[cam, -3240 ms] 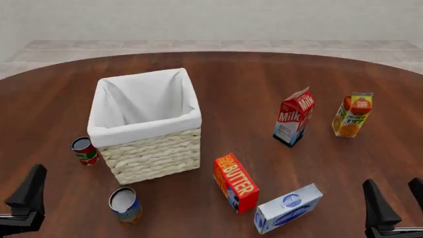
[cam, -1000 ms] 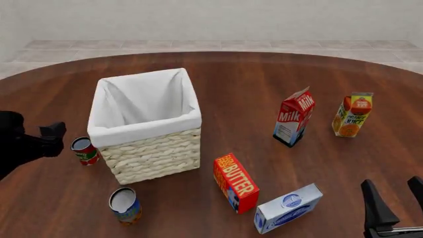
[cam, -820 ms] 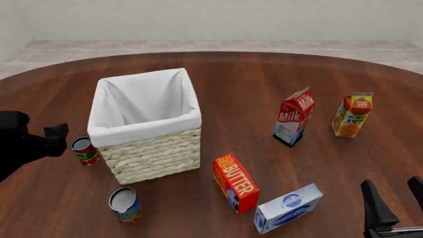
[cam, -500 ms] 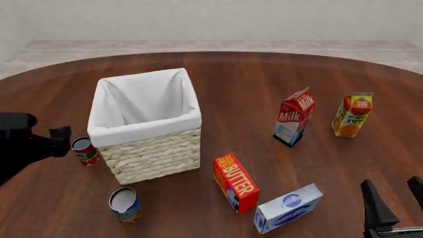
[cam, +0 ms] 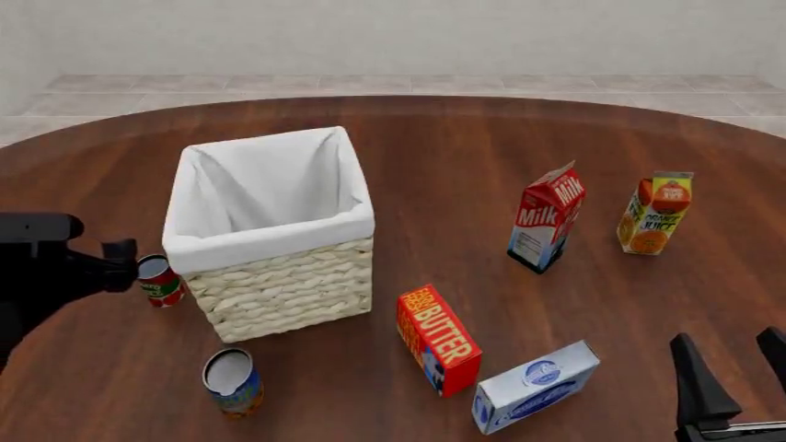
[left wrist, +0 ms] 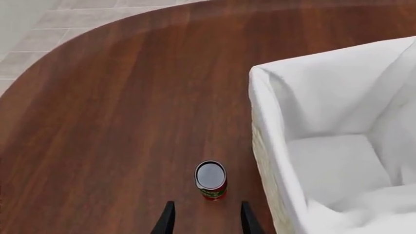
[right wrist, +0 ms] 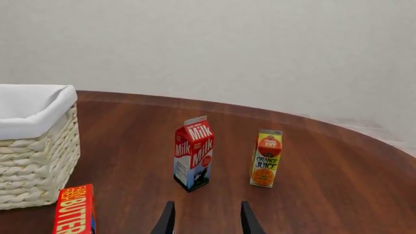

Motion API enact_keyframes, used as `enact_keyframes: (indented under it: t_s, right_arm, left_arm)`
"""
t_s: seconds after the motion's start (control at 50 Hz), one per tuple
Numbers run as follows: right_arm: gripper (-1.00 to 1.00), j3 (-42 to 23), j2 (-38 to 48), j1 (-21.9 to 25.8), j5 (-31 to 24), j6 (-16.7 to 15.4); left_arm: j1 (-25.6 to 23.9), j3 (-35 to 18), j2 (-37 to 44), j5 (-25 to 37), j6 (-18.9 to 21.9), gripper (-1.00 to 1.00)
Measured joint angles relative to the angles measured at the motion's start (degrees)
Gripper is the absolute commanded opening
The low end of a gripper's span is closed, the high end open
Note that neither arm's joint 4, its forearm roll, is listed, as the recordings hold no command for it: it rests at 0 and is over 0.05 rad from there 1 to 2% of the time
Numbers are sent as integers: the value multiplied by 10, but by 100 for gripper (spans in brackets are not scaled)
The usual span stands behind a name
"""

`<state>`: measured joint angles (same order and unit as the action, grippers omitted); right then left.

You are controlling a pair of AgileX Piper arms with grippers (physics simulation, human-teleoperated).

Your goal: Pick up the alphabet soup and the tomato sauce, and put them in the basket.

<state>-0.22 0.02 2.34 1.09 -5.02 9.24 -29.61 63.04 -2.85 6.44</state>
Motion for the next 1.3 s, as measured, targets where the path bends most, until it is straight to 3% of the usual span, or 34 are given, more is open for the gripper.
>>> enact_keyframes:
  t_s: [1.3]
  right_arm:
    - [100, 0, 0, 1, -1, 0]
  left_arm:
    - [1, -7, 173, -127, 10, 100]
